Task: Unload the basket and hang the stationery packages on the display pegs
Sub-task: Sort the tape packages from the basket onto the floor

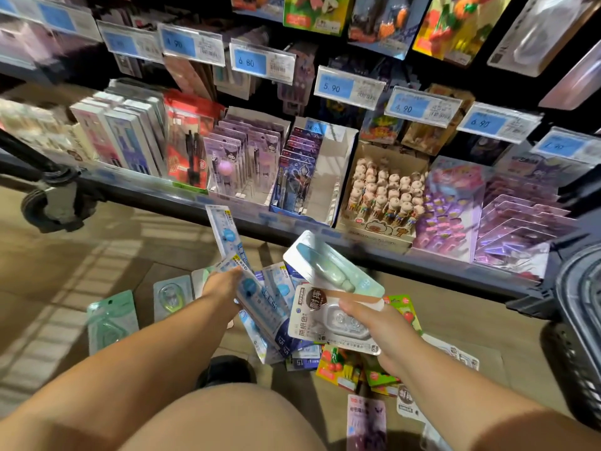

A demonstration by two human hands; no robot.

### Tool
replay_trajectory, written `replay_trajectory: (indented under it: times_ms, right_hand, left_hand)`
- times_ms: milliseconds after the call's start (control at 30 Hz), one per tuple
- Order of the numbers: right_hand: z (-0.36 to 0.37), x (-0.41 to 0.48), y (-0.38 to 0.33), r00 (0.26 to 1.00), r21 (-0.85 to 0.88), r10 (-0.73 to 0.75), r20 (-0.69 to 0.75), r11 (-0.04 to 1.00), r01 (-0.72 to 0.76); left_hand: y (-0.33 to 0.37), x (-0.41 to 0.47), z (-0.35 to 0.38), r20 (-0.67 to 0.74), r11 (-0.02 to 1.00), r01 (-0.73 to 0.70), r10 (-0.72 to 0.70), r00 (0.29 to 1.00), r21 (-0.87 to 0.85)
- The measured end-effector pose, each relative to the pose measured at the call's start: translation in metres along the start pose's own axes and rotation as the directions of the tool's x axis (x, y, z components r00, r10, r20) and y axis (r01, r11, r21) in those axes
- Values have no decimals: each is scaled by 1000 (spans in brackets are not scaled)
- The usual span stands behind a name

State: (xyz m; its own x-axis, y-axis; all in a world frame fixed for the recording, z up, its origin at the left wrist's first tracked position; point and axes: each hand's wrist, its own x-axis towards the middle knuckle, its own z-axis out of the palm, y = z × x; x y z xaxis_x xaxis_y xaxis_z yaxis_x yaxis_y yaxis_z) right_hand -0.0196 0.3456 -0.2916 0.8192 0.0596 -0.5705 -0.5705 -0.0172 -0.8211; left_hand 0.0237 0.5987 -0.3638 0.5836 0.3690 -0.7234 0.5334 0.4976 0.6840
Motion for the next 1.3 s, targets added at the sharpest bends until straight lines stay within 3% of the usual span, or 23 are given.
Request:
replay_trajectory:
  times_ms: [233, 433, 567, 733, 767, 833, 900, 967, 1100, 1300]
  right_hand:
    - [2, 1, 4, 999, -1, 36, -6, 999, -36]
    - [-2, 3, 7, 998, -16, 56, -26, 998, -57]
    - [-4, 1, 9, 996, -6, 84, -41, 996, -85]
    - [-8, -2, 14, 991, 13, 113, -68, 994, -112]
    - [-8, -3, 14, 990, 10, 121, -67, 993, -120]
    - [-9, -3, 15, 991, 0, 126, -39, 992, -126]
    - [-10, -5, 17, 991, -21, 136, 2, 991, -136]
    - [-12, -9, 15, 991, -50, 130, 42, 991, -128]
    - [-11, -7, 11, 994, -152, 89, 62, 985, -79]
    - [12, 7, 3, 998, -266, 15, 56, 964, 1]
  left_hand:
    - [-4, 22, -10, -52, 988, 22, -14, 999, 152]
    - [-16, 43, -30, -48, 882, 6, 19, 999, 471]
    - [-18, 38, -36, -13, 820, -3, 13, 1000, 572]
    - [-8, 4, -18, 116, 611, -155, 103, 988, 776]
    - [-7, -6, -10, 147, 629, -192, 123, 981, 753]
    - [-7, -24, 5, 266, 797, -222, 80, 961, 562]
    - [-10, -43, 19, 419, 936, -81, -76, 905, 344]
    - [-16, -52, 27, 502, 960, -12, -136, 854, 281]
    - [-17, -50, 12, 489, 949, -85, -79, 869, 304]
    - [-39, -45, -34, 425, 986, 105, -152, 892, 133]
